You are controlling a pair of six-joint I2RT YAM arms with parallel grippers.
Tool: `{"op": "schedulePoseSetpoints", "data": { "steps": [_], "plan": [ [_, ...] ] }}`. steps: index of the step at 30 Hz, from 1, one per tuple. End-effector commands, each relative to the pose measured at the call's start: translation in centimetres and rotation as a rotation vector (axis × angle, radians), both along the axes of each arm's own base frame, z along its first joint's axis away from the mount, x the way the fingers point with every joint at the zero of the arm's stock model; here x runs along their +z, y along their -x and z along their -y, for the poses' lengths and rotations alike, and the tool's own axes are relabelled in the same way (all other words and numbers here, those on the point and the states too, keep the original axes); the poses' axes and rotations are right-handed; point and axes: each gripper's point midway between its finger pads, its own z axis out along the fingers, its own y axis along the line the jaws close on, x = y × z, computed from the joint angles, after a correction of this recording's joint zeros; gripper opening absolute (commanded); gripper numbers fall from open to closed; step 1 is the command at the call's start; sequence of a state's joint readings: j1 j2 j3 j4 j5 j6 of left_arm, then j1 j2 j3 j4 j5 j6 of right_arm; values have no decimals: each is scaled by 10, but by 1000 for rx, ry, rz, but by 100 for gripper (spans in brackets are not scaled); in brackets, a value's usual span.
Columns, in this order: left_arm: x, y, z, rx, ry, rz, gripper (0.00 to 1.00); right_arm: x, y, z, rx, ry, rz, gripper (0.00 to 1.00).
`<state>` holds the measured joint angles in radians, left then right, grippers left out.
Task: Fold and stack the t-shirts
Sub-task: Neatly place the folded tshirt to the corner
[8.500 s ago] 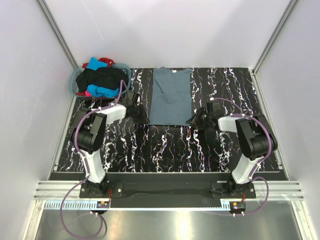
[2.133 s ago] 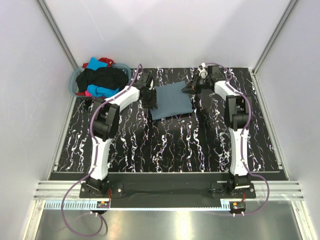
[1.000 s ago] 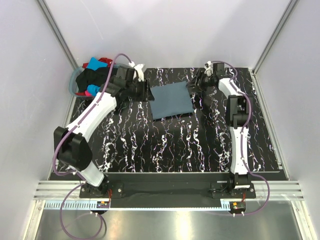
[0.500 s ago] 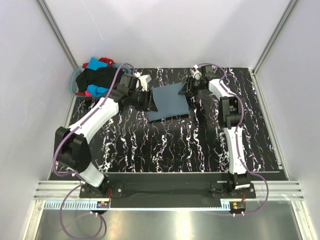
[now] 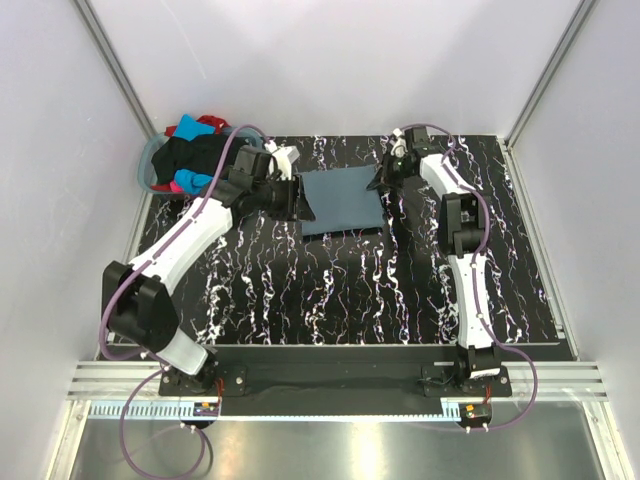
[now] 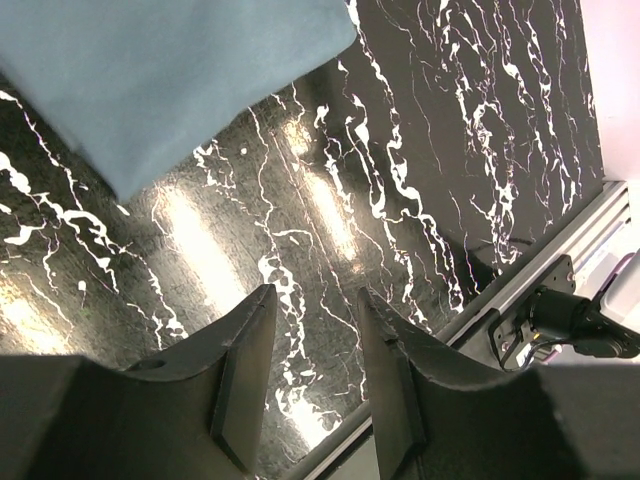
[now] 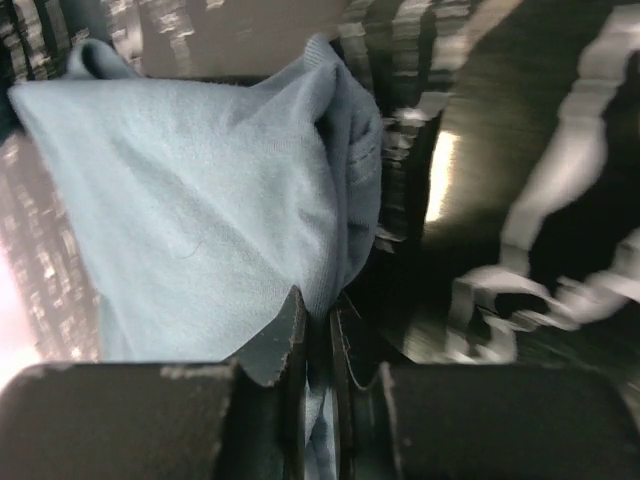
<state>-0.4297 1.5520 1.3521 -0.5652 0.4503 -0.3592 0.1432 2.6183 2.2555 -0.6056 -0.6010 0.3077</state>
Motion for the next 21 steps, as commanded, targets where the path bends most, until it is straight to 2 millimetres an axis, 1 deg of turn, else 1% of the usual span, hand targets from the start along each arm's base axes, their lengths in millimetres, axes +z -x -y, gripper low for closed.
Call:
{"op": "schedulePoseSetpoints", "data": {
  "steps": [1, 2, 5, 6, 7, 8, 9, 11, 12, 14, 16, 19, 20, 21],
  "plan": [
    [28, 4, 6, -20, 66, 65, 44, -8, -4, 77, -129, 245, -29, 12],
    [32, 3, 3, -9, 60, 83, 44, -5, -4, 93, -154, 272, -35, 12],
    [31, 2, 0, 11, 43, 92, 45, 3, -7, 121, -198, 336, -23, 12],
    [29, 1, -1, 17, 42, 87, 45, 3, -8, 138, -225, 363, -27, 13],
    [29, 2, 1, 14, 47, 80, 45, 4, -8, 141, -221, 388, -21, 13],
    [30, 6, 5, -6, 60, 73, 45, 7, -10, 163, -258, 409, -28, 13],
    [31, 7, 7, -14, 69, 69, 45, 8, -11, 178, -282, 434, -29, 13],
    [34, 11, 10, -28, 81, 69, 45, 10, -13, 193, -292, 470, -22, 13],
    [37, 11, 9, -27, 82, 79, 45, 9, -14, 209, -315, 507, -25, 13],
    [37, 10, 7, -17, 73, 89, 46, 7, -16, 226, -324, 553, -26, 13],
    [35, 7, 4, -1, 55, 95, 47, 5, -17, 250, -349, 593, -27, 13],
    [36, 7, 3, 3, 49, 105, 47, 1, -20, 272, -351, 632, -23, 14],
    [36, 7, 2, 4, 49, 107, 47, 2, -22, 286, -372, 645, -16, 15],
    [36, 7, 2, 6, 49, 106, 47, 3, -22, 296, -391, 648, -14, 15]
  ]
}}
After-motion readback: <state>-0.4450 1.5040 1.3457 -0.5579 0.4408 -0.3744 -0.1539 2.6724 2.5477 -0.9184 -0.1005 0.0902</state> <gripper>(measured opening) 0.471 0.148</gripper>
